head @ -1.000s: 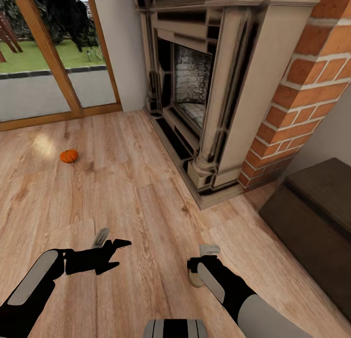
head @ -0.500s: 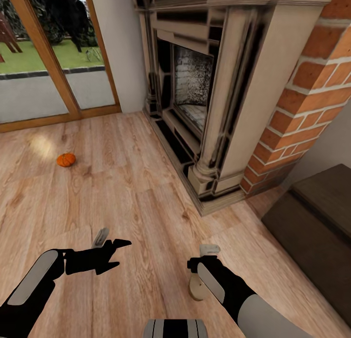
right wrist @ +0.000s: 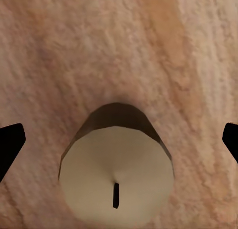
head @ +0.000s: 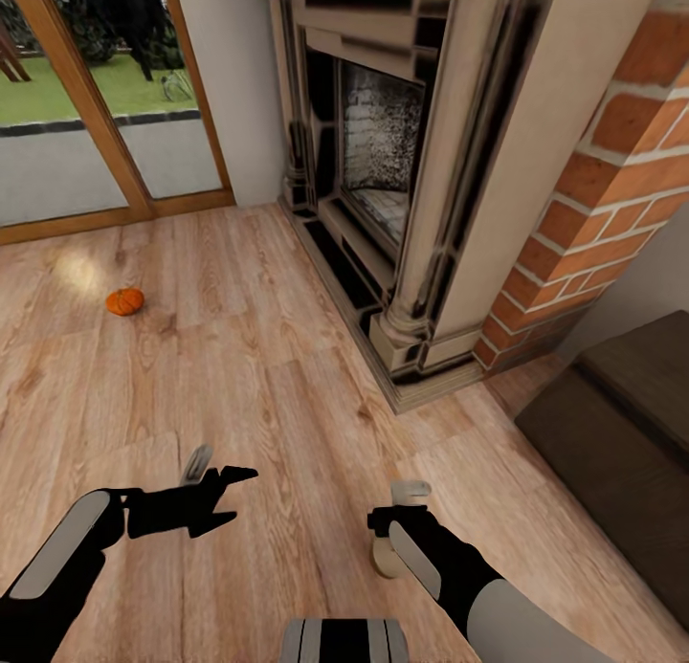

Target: Place each of the two pumpkins and all three candles from the living room inside a cabinet in the living room (use any cabinet), then make sure every cabinet is closed, and position the cauldron so it is next to a table in the living room.

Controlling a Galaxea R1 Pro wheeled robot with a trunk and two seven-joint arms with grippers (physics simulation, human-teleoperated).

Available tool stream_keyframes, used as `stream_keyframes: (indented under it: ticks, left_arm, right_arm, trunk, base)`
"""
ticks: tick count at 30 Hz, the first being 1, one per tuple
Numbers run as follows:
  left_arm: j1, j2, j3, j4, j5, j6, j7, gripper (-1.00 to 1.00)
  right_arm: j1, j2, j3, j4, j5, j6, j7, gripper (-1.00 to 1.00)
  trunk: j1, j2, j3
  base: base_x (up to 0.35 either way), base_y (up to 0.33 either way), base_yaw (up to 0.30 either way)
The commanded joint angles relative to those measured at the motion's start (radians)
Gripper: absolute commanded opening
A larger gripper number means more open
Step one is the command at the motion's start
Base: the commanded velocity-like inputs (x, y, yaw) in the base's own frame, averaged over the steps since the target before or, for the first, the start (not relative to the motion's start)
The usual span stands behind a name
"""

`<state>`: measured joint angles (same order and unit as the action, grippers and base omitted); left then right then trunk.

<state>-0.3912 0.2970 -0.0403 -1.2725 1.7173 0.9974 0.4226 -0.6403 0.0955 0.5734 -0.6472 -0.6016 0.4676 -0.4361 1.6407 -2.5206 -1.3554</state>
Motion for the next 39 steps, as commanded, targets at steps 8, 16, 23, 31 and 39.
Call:
stream_keyframes:
  ticks: [8,16,23,31,39]
  left_arm:
    - [0.000,0.012,-0.003,-0.001,0.037,0.000,0.010,1.00]
    - [0.000,0.013,-0.003,-0.001,0.037,0.000,0.010,1.00]
    - [0.000,0.013,-0.003,-0.001,0.038,0.000,0.010,1.00]
    - [0.000,0.013,-0.003,-0.001,0.038,0.000,0.010,1.00]
    - [0.000,0.013,-0.003,-0.001,0.038,0.000,0.010,1.00]
  right_arm:
    - [-0.001,0.000,0.006,0.000,-0.006,-0.013,-0.009,1.00]
    - [-0.025,0.000,0.006,0.057,-0.006,-0.042,0.027,1.00]
    - [-0.026,0.000,0.008,0.061,-0.007,-0.046,0.036,1.00]
    - [-0.026,0.000,0.008,0.062,-0.007,-0.046,0.042,1.00]
    - [-0.027,0.000,0.008,0.066,-0.007,-0.046,0.096,1.00]
  trunk:
    - [0.003,-0.002,-0.032]
    - [0.007,-0.004,-0.063]
    - [0.010,-0.006,-0.086]
    - [0.010,-0.006,-0.086]
    - [0.010,-0.006,-0.086]
  base:
    - [0.000,0.000,0.000]
    - [0.000,0.000,0.000]
    - [0.000,0.000,0.000]
    - [0.000,0.000,0.000]
    - [0.000,0.000,0.000]
